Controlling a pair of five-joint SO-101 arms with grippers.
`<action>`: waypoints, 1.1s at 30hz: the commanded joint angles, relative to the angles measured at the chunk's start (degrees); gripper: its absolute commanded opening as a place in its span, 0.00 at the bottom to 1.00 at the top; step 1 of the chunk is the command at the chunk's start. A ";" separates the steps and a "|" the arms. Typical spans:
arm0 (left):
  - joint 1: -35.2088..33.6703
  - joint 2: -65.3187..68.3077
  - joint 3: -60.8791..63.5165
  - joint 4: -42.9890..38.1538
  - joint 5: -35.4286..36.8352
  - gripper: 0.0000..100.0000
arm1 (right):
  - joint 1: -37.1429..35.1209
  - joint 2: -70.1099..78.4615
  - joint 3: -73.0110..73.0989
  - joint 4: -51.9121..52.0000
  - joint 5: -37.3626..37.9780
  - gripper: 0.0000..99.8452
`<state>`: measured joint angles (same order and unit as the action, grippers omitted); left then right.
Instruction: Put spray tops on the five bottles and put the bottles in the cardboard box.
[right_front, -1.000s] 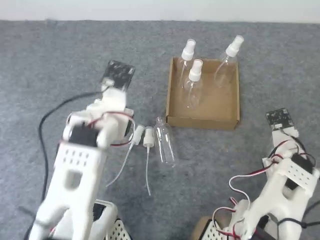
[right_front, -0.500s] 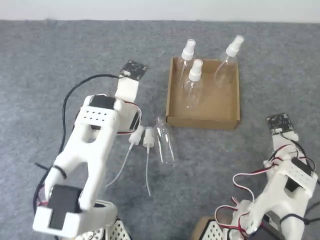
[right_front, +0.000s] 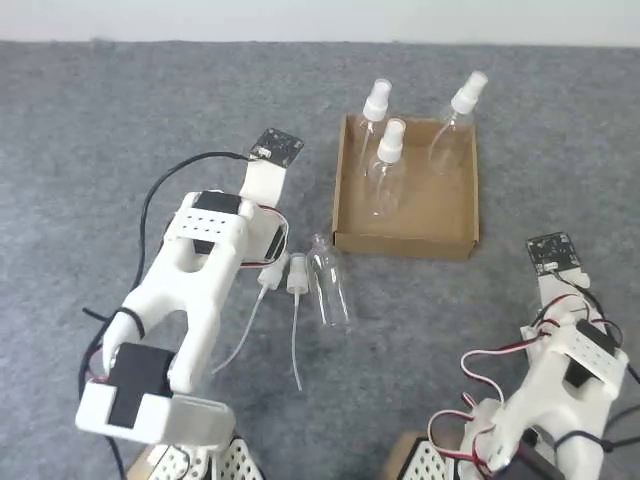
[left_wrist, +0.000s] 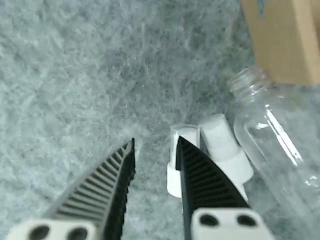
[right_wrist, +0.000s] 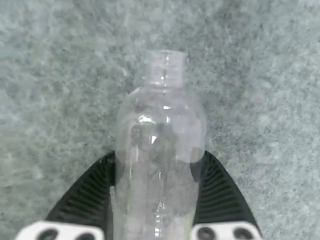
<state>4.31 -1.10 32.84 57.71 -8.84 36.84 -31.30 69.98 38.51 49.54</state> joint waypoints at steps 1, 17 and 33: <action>0.44 -4.92 -0.84 0.97 -0.53 0.13 | 0.75 0.48 0.26 -0.40 0.44 0.03; 0.70 5.45 2.07 -8.09 -0.26 0.12 | 0.75 1.01 0.44 -0.40 0.44 0.03; 0.70 5.01 -6.99 2.64 4.22 0.01 | 1.63 0.40 3.69 -1.71 0.44 0.02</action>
<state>5.45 5.32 31.87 54.99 -7.25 36.84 -31.74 72.53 37.27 49.54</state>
